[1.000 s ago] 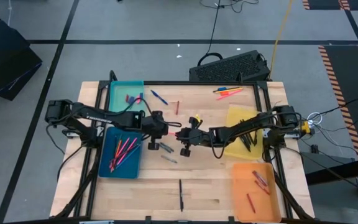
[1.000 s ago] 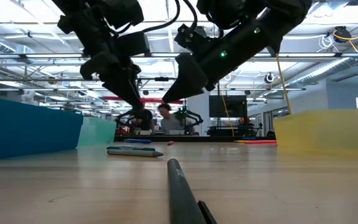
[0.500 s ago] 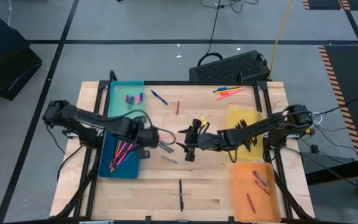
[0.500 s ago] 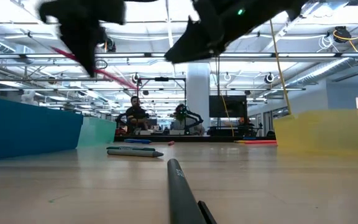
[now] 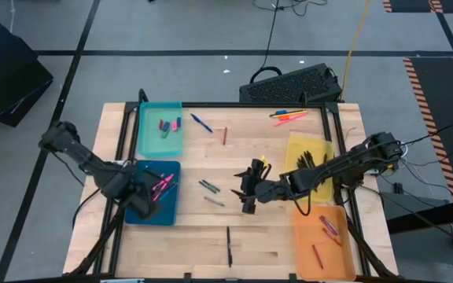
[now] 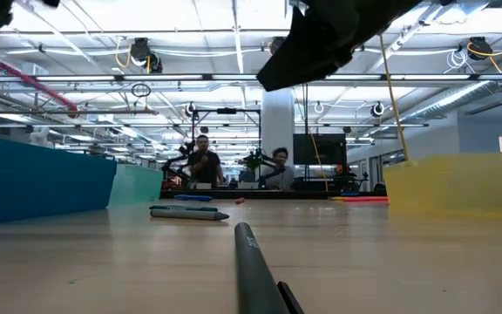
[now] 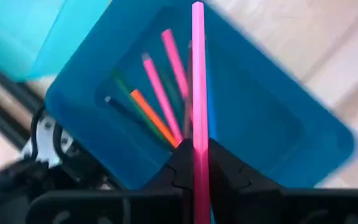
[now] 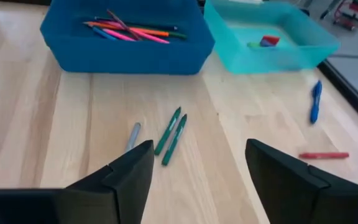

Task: Sort crayons/erasers/pens/pencils in bins
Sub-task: Put the pink colored pencil into the blue bin

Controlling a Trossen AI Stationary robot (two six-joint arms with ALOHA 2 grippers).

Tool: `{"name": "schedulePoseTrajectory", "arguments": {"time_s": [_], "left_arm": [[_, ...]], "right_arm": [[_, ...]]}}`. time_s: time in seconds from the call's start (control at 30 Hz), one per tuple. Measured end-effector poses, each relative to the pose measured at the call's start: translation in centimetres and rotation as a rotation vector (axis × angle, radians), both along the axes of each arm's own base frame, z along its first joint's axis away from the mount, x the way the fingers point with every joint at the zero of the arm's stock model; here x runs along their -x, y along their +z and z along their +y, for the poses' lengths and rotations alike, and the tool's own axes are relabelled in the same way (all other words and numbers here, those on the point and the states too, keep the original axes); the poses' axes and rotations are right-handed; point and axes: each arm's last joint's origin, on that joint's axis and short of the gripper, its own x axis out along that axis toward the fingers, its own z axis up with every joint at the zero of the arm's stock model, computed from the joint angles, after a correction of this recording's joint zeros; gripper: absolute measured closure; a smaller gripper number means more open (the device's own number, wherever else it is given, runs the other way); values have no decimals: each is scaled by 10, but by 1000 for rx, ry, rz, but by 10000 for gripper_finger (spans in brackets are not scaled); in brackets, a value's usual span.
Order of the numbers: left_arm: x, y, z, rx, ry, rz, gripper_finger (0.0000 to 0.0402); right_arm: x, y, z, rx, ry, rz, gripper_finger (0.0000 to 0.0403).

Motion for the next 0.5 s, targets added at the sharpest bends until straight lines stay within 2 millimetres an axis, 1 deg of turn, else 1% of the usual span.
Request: {"name": "schedulePoseTrajectory", "arguments": {"time_s": [0.13,0.23,0.3,0.4,0.5], "left_arm": [[9,-33,2,-6,98,16,382],[8,-60,8,7,164,7,380],[6,-75,12,31,201,-9,372],[5,-93,21,45,252,-12,364],[7,-103,30,31,283,7,361]], "right_arm": [[2,-2,2,-12,-2,16,142],[2,-2,2,-21,1,22,133],[2,-3,3,-51,20,30,125],[2,-3,3,-52,33,34,110],[2,-3,3,-23,51,42,95]]}}
